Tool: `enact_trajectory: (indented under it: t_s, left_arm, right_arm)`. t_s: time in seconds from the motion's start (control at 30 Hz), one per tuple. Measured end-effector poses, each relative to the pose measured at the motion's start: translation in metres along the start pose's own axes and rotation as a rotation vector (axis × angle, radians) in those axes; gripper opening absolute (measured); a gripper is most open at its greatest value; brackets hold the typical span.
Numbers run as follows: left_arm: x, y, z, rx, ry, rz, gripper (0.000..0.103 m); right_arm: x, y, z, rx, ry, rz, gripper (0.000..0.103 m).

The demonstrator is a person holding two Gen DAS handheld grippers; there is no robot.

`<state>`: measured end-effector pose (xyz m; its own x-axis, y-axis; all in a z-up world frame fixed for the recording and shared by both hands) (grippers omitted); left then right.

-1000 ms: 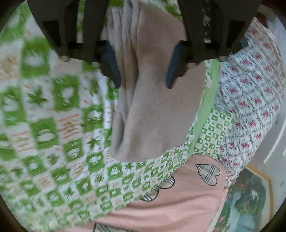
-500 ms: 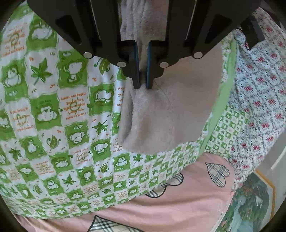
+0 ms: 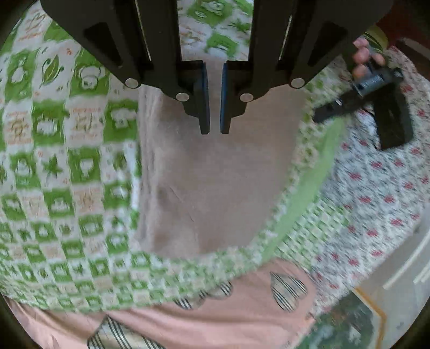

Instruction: Fold small clothes

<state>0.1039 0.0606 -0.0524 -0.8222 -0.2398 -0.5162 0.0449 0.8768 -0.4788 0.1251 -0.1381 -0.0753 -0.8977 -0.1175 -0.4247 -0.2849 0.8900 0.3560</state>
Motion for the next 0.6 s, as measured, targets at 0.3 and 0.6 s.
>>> enact_trajectory:
  t_s: [0.3,0.6]
  left_arm:
    - [0.028,0.014,0.028,0.001,0.090,-0.037,0.015]
    - [0.033,0.008,0.024,-0.032,0.083,-0.024,0.016]
  right_arm:
    - [0.022,-0.038,0.006,0.077,0.030,0.019,0.004]
    - [0.027,-0.035,0.003,0.087,0.022,0.021,0.004]
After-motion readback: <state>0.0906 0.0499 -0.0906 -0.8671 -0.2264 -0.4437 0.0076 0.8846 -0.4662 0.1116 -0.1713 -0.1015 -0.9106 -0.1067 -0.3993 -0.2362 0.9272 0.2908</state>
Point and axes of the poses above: each gripper's, at about its wrist camera, not at the fingertips, and z roughly the way its jaws point, y to its left, x to its underside, the point moved 7 cm from there along z, roughly the way its jaws point, and after that the axes turned 8 degrees about -z, right-handed, at the moved point
